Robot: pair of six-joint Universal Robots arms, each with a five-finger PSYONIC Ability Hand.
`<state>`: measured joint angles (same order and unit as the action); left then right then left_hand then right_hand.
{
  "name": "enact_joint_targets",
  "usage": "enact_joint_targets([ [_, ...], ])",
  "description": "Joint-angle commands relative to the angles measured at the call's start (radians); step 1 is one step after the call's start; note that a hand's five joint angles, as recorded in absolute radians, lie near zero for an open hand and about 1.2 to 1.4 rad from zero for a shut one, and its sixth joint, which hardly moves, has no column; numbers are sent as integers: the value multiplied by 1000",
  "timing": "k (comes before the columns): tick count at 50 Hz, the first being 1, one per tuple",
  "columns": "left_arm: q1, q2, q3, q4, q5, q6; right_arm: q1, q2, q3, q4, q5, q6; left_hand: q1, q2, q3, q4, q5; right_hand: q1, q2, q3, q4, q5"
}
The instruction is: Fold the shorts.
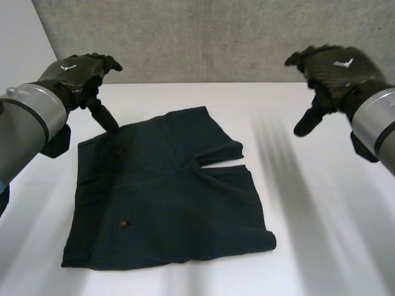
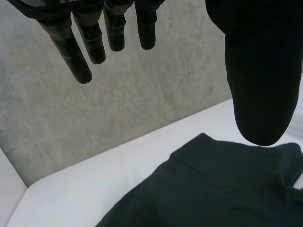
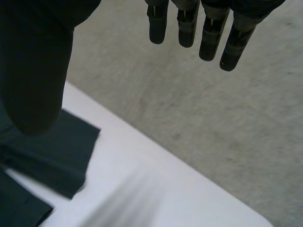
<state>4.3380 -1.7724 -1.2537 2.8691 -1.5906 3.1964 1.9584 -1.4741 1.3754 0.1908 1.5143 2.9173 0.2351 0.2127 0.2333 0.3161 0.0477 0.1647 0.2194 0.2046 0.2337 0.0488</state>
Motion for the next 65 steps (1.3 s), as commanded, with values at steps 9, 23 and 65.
enact_joint_targets([
  [9,-18,2,-142,9,0,36,142,133,161,53,-200,-125,16,39,18,-65,29,10,-45,-30,-59,-49],
  [23,-20,132,-472,107,8,42,209,227,379,-203,-174,-119,28,51,30,-53,41,166,112,127,97,108],
  [65,14,179,-836,220,1,214,214,498,40,-349,138,-41,152,174,153,71,164,1232,1177,1192,1163,1173],
])
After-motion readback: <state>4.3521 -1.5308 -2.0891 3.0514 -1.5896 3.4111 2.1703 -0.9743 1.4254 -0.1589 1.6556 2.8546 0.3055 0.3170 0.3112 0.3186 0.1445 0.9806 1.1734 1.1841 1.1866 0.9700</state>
